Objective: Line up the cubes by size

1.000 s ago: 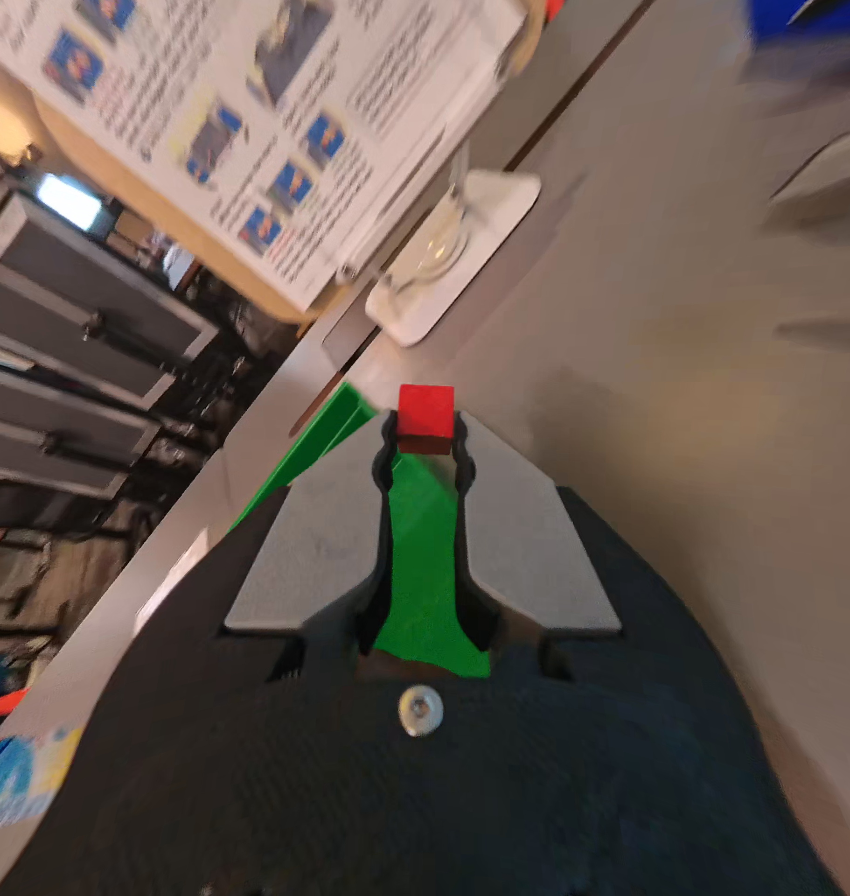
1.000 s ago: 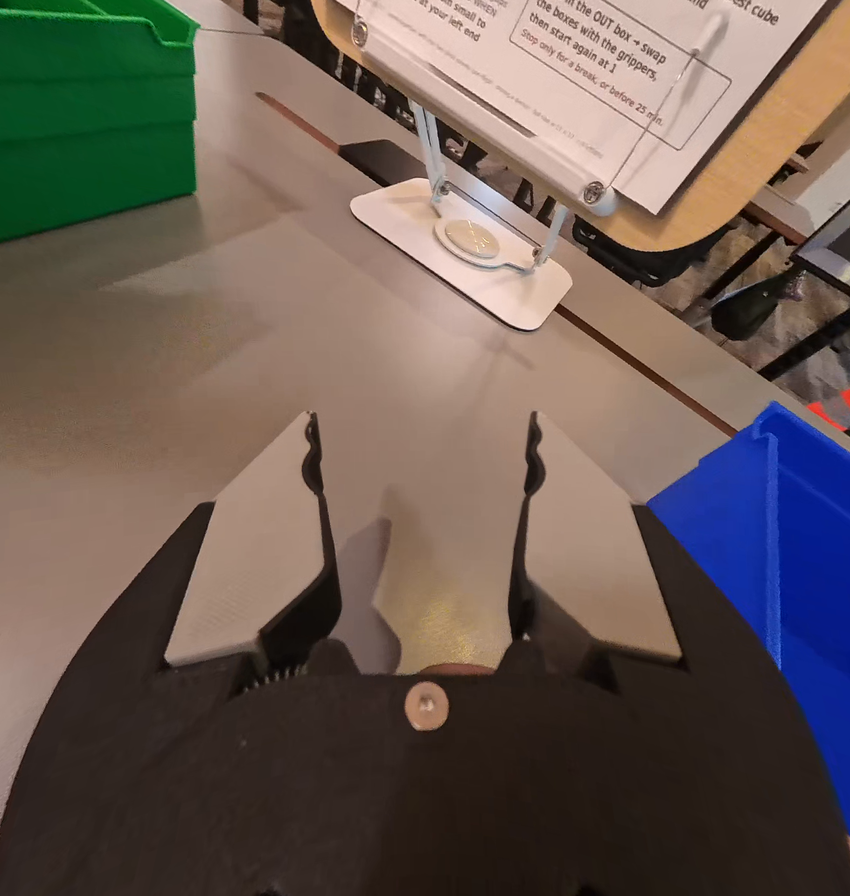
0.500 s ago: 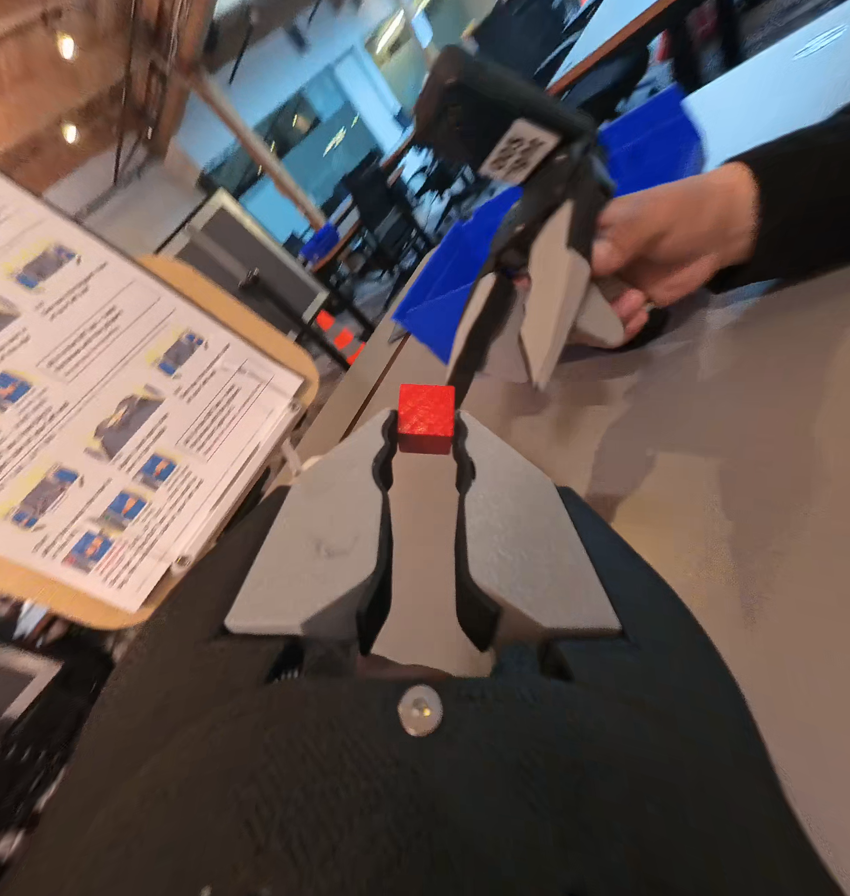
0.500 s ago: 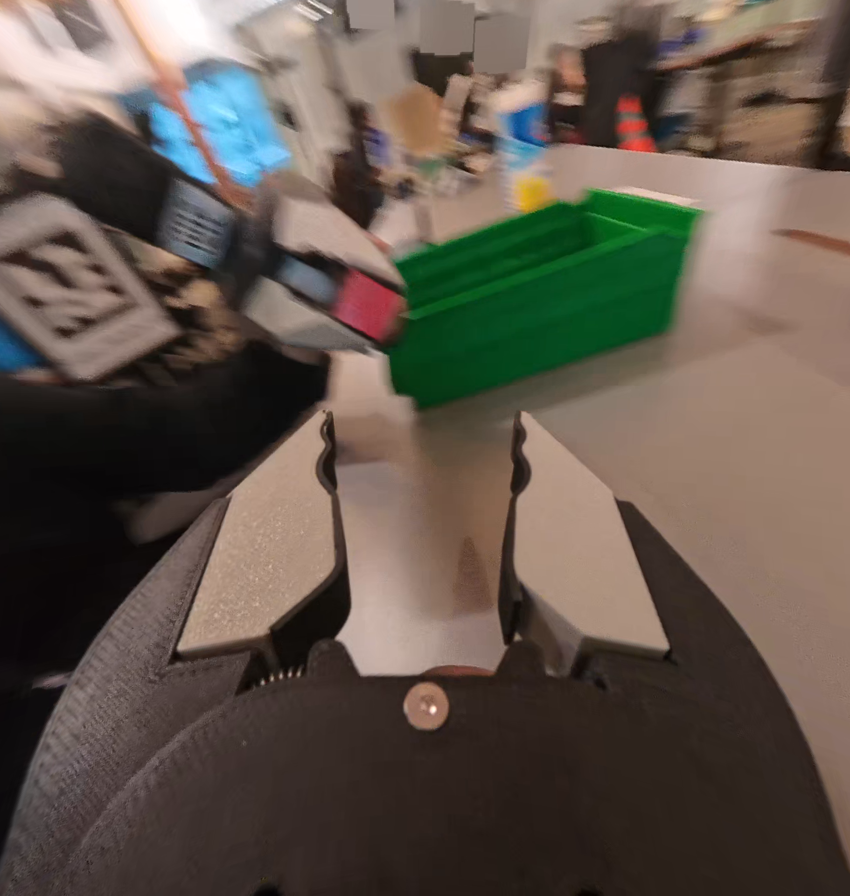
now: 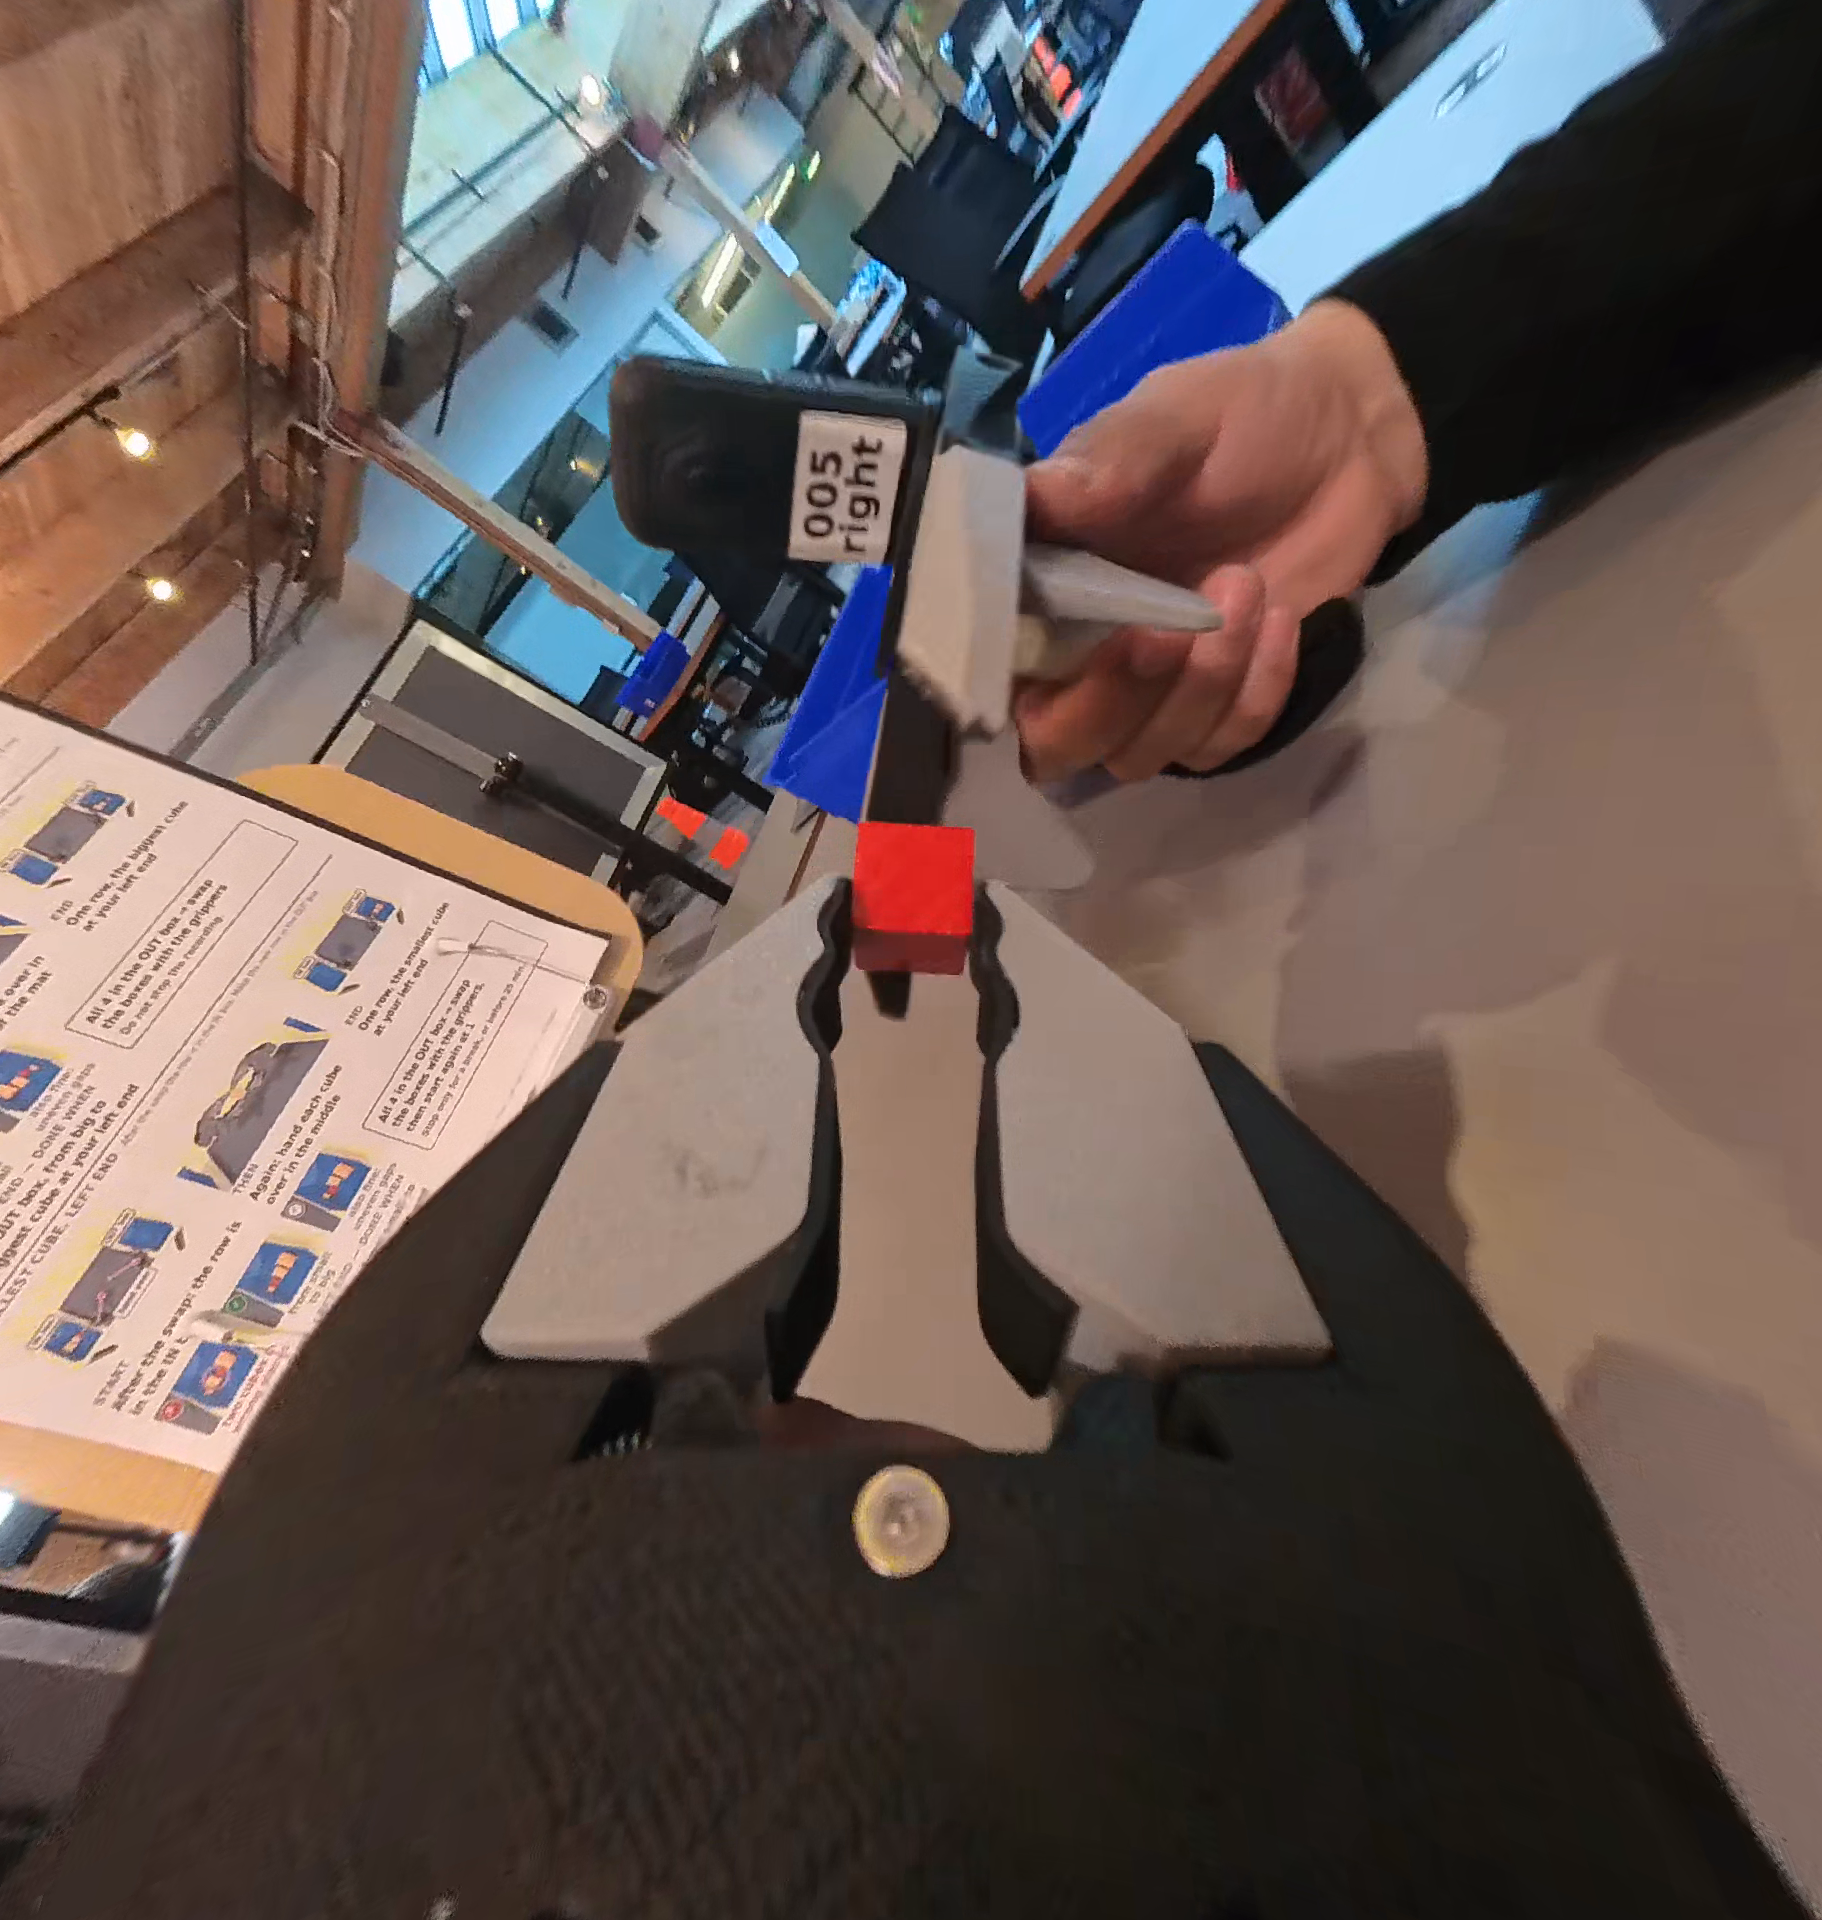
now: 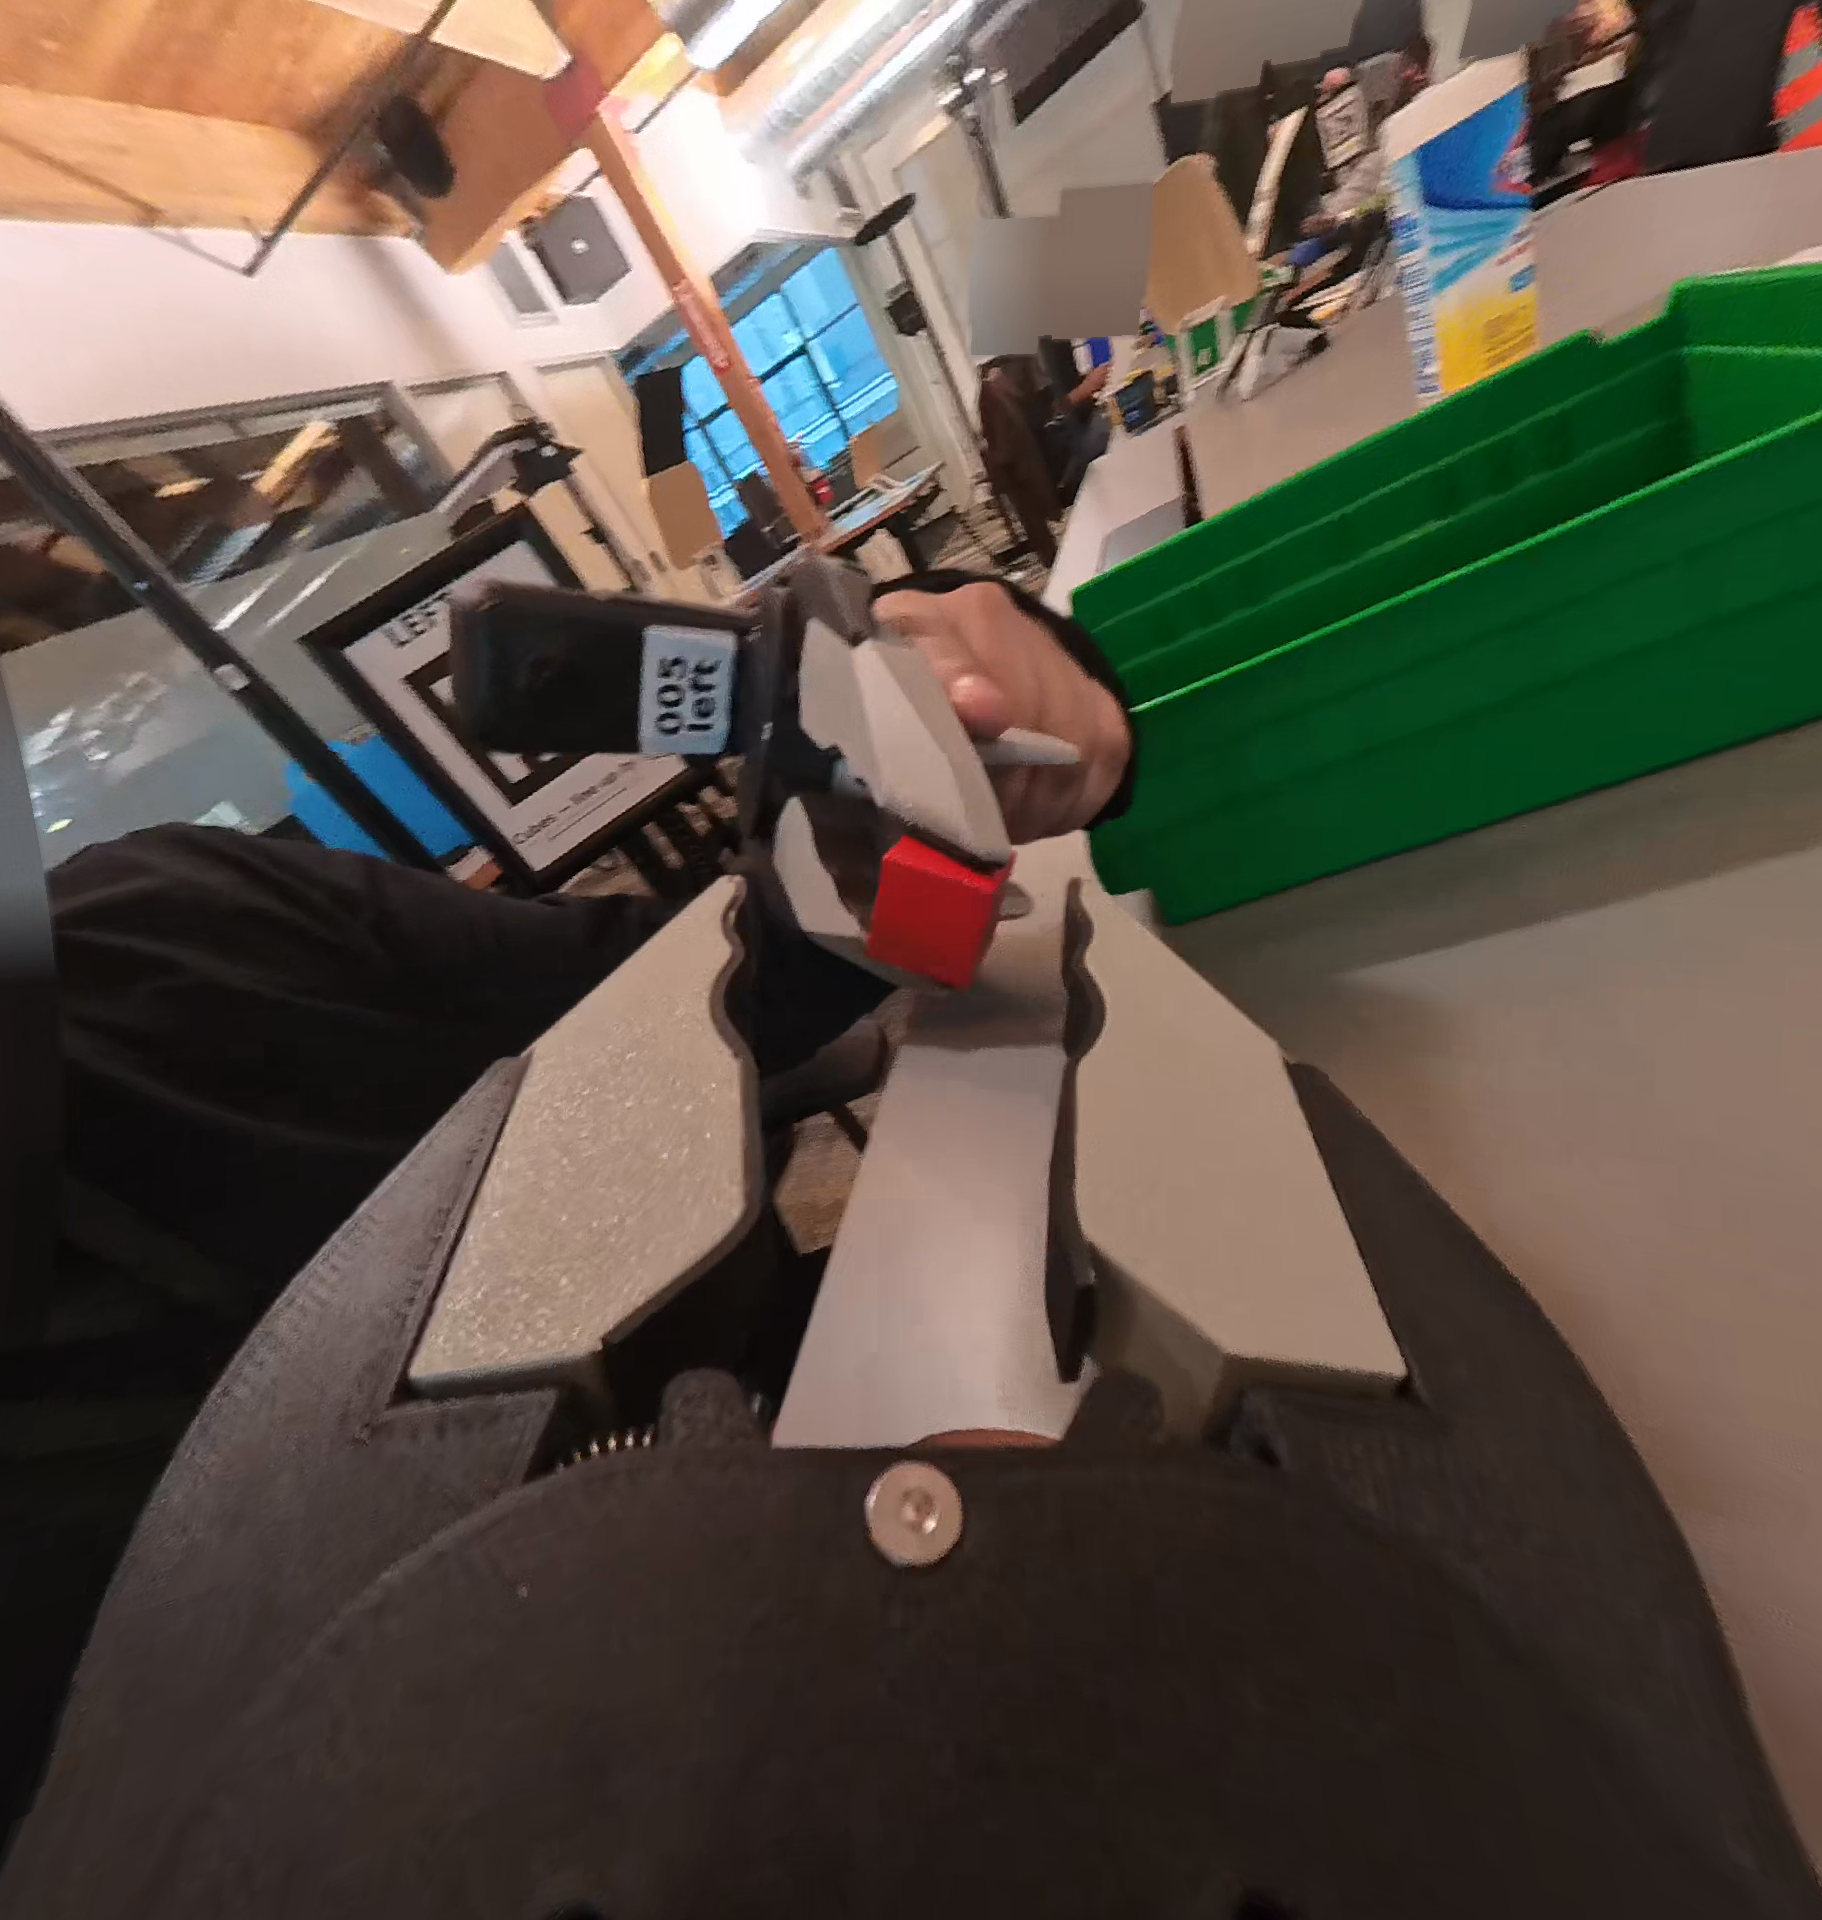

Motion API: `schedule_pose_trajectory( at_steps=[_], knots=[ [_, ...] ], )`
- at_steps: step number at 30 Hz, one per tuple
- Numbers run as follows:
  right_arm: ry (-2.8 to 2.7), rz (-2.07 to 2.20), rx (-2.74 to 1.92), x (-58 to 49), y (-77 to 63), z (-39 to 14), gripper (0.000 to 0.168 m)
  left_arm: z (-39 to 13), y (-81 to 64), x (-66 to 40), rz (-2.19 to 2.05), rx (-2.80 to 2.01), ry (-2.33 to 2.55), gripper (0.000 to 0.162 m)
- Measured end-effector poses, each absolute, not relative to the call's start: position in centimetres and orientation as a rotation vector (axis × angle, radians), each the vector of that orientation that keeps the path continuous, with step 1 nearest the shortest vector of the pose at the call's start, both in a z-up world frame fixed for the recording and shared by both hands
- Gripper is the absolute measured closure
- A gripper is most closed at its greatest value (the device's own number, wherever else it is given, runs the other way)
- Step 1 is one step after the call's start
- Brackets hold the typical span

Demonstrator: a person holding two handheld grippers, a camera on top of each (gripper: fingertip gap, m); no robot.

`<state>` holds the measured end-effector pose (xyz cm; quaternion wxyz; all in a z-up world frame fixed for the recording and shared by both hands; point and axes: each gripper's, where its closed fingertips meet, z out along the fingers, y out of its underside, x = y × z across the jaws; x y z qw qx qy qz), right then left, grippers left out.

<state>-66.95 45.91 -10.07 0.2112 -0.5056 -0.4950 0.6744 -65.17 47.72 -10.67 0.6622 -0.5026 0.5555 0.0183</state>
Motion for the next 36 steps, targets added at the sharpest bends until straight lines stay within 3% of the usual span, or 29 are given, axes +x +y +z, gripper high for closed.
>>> schedule_pose_trajectory(
  at_steps=[1, 4, 9, 17, 28, 36],
  knots=[
    [-1.351, 1.841, -1.427, -67.0, 46.5, -10.2, 0.118, -11.0, 48.0, -65.2, 0.064, -1.151, 1.263, 0.142],
    [-1.317, 1.799, -1.479, -66.9, 47.5, -10.7, 0.132, -11.4, 48.4, -65.3, 0.115, -1.173, 1.277, 0.142],
    [-1.332, 1.707, -1.537, -67.4, 47.8, -11.9, 0.130, -11.4, 49.5, -65.7, 0.194, -1.212, 1.261, 0.142],
    [-1.307, 1.424, -1.566, -68.0, 49.3, -13.2, 0.148, -13.3, 51.4, -67.0, 0.321, -1.313, 1.280, 0.143],
    [-1.146, 0.568, -1.548, -65.1, 56.2, -13.3, 0.150, -12.7, 53.2, -68.9, 0.342, -1.446, 1.093, 0.129],
    [-1.071, 0.419, -1.542, -63.8, 58.1, -12.8, 0.150, -12.9, 52.8, -69.6, 0.440, -1.536, 1.038, 0.134]
  ],
)
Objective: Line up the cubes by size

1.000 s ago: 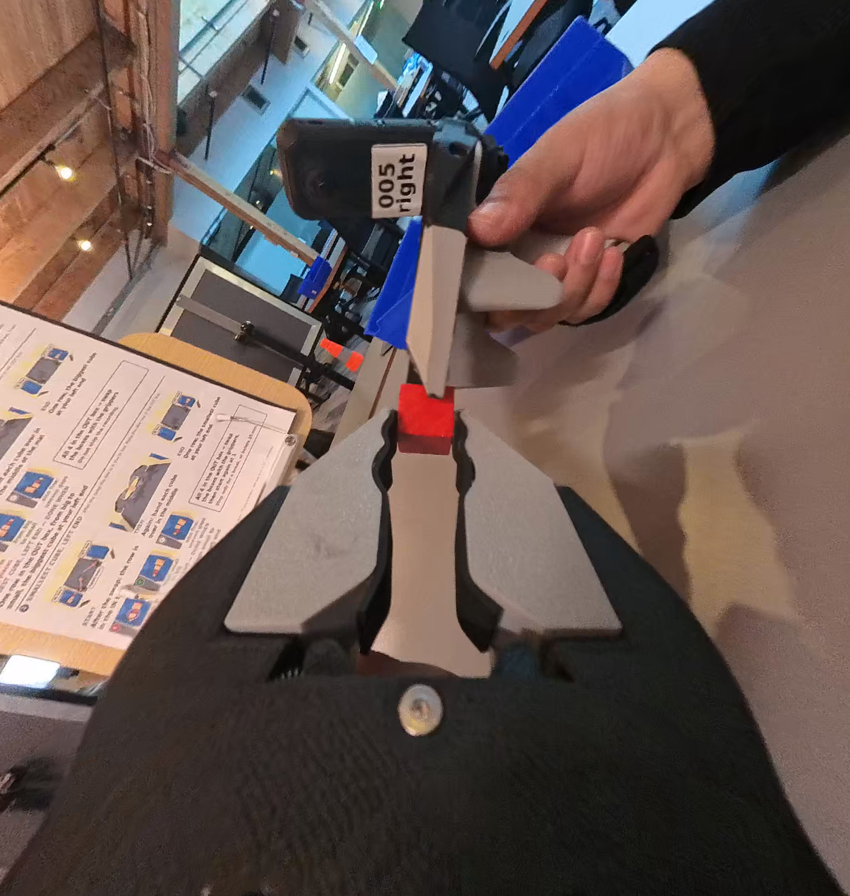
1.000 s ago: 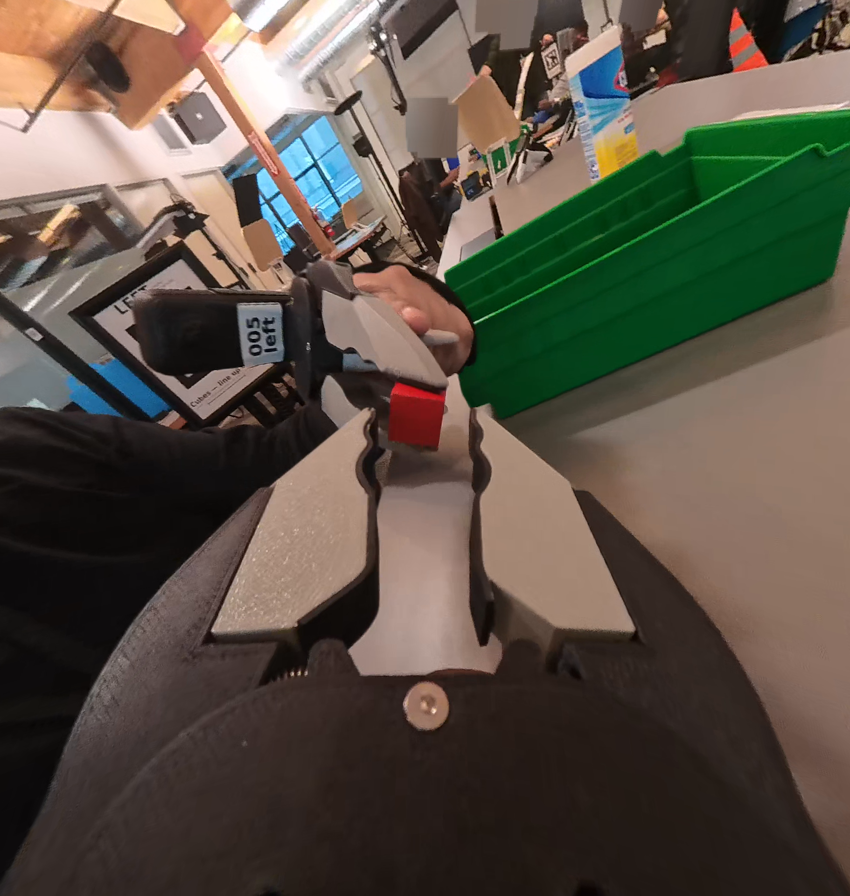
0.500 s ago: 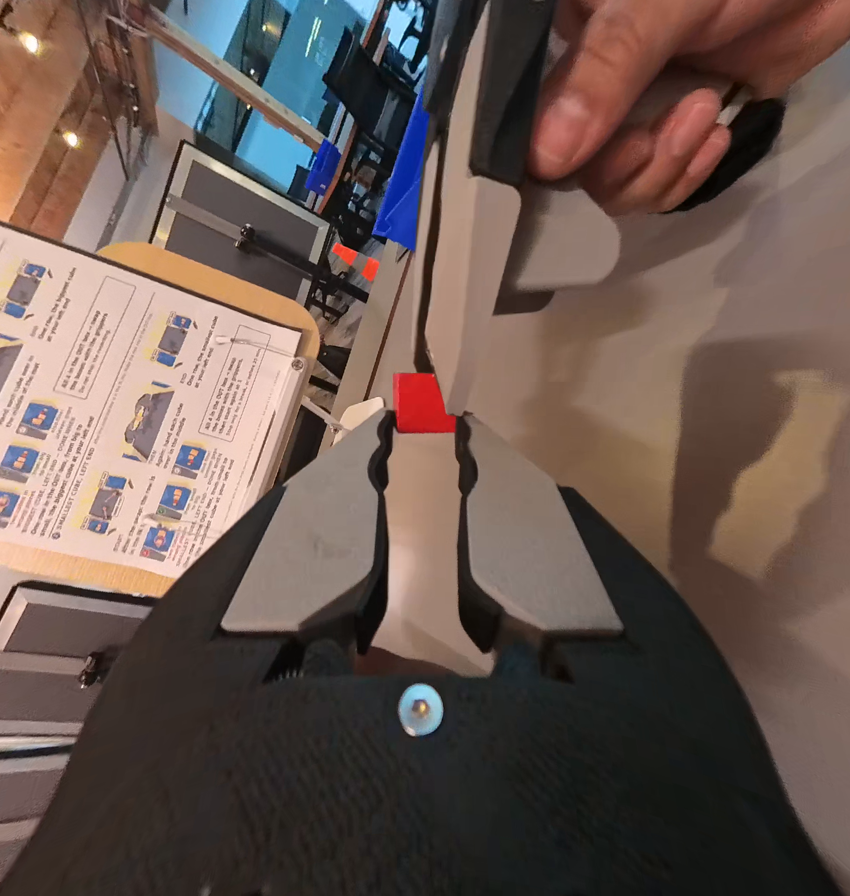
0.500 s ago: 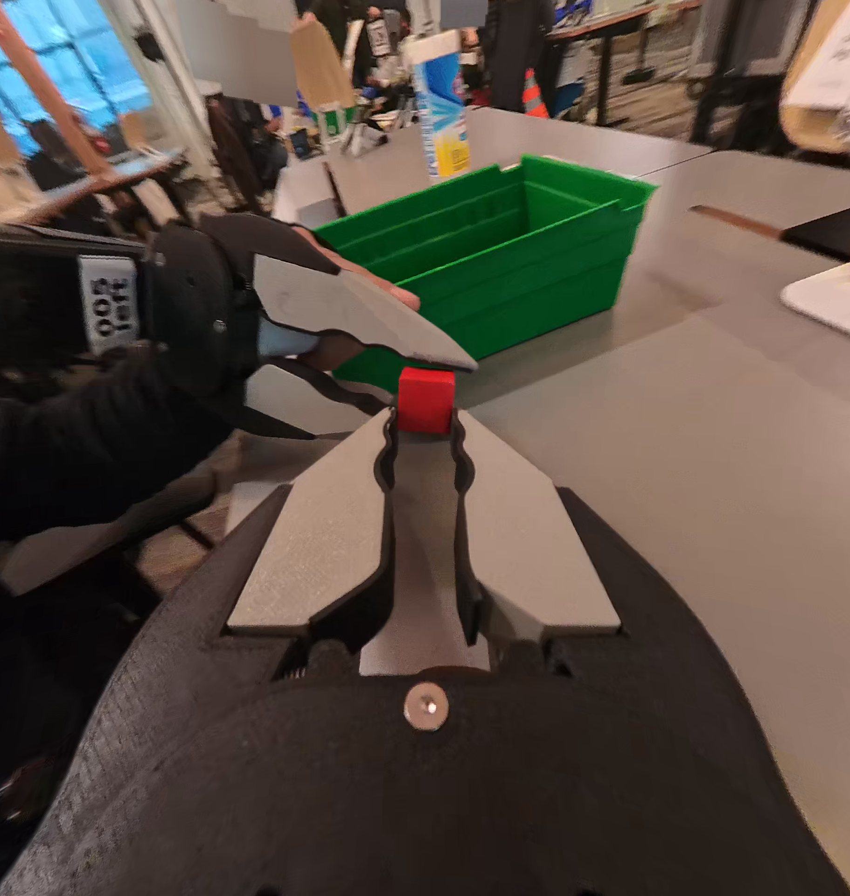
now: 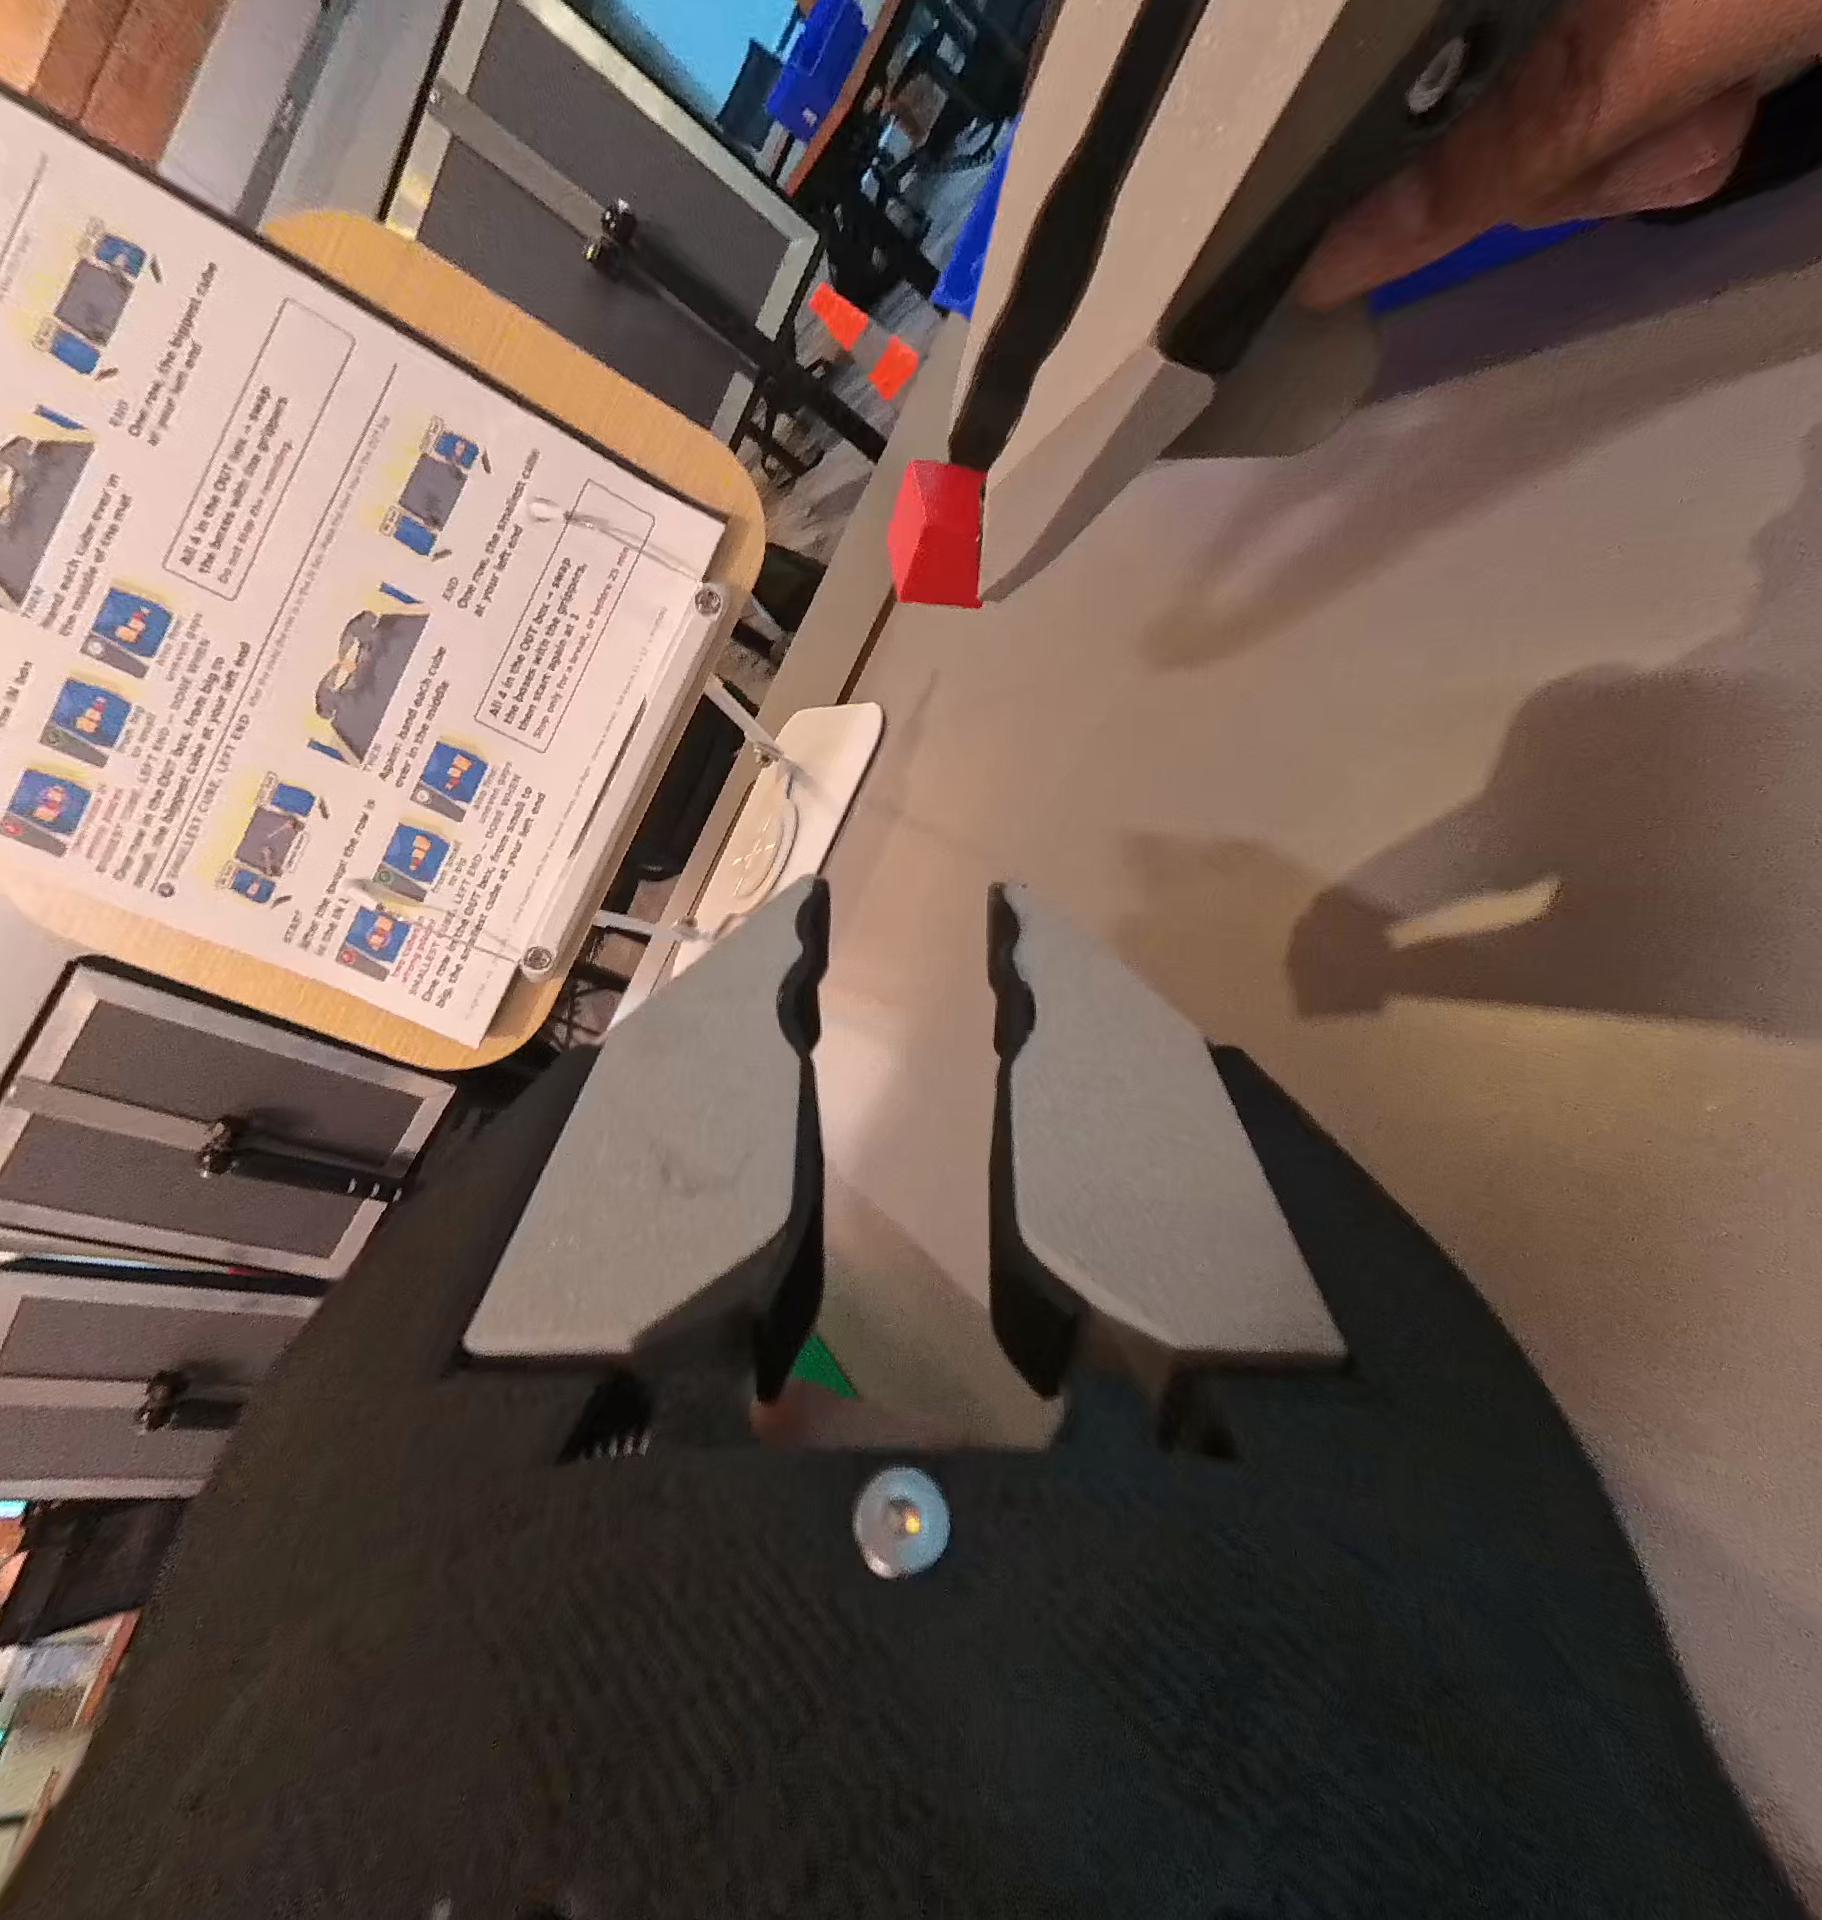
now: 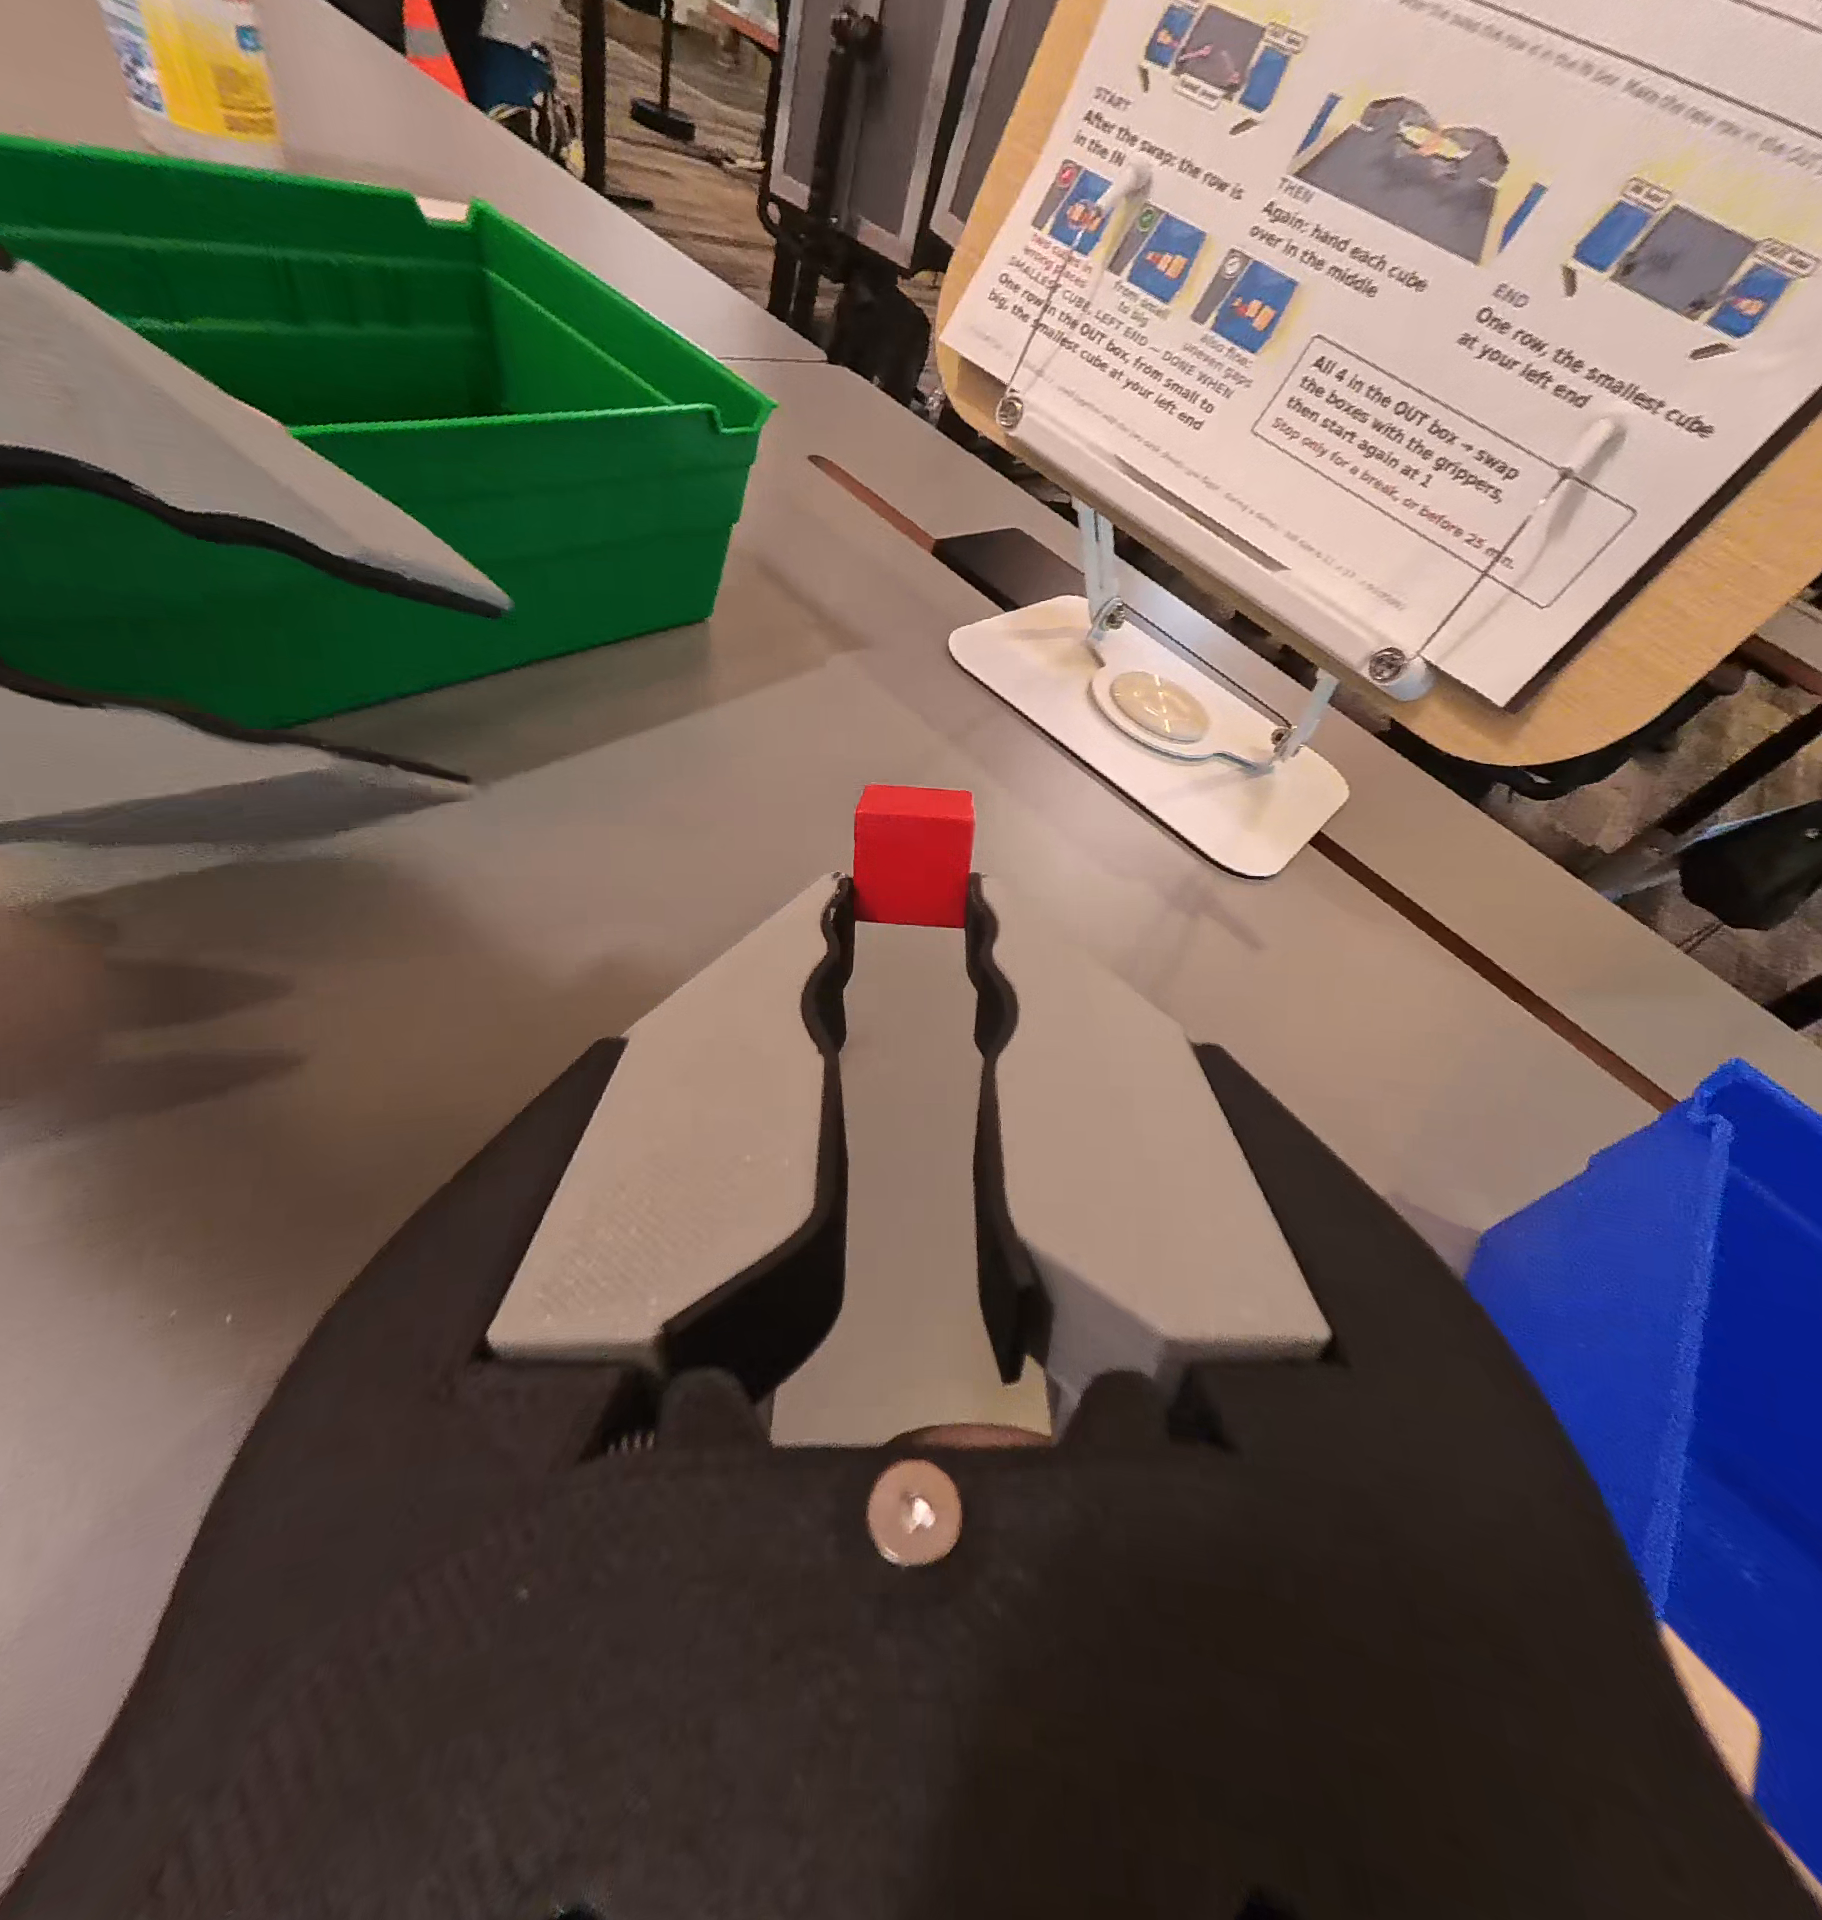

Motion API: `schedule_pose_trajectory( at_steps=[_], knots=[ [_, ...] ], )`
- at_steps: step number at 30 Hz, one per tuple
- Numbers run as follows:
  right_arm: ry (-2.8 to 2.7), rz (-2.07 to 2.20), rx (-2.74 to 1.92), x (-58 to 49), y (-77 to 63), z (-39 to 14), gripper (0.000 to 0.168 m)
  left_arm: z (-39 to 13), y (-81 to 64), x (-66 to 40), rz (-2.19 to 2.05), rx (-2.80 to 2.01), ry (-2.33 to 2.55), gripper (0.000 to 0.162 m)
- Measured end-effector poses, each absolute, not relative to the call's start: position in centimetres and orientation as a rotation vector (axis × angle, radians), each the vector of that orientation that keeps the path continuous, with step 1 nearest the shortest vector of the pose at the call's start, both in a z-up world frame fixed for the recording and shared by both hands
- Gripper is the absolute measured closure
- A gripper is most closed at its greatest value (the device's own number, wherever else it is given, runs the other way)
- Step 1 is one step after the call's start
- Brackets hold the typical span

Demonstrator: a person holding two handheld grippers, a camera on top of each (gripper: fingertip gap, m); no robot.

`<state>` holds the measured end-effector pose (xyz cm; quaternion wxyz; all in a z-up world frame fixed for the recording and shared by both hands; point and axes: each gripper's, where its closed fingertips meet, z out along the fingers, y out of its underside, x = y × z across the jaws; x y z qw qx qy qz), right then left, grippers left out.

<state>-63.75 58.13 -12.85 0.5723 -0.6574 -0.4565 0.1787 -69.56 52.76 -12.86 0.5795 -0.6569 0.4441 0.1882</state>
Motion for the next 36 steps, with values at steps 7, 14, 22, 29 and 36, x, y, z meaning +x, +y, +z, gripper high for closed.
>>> schedule_pose_trajectory(
  at_steps=[7, 14, 22, 29, 36],
  knots=[
    [-1.046, 0.390, -1.525, -63.1, 58.6, -12.3, 0.150, -10.6, 53.4, -72.8, 0.488, -1.653, 0.571, 0.152],
    [-1.079, 0.419, -1.470, -60.7, 58.1, -9.1, 0.150, -10.2, 53.6, -74.4, 0.470, -1.660, 0.391, 0.162],
    [-1.459, 0.160, -1.665, -46.5, 61.8, -7.0, 0.150, -10.7, 53.2, -75.0, 0.309, -1.687, 0.415, 0.156],
    [-1.792, -0.197, -2.000, -34.8, 65.7, -15.6, 0.149, -10.2, 53.0, -74.3, 0.300, -1.676, 0.445, 0.155],
    [-2.116, -0.430, -2.019, -32.1, 67.0, -21.3, 0.149, -10.4, 52.7, -73.5, 0.298, -1.671, 0.482, 0.153]
  ],
)
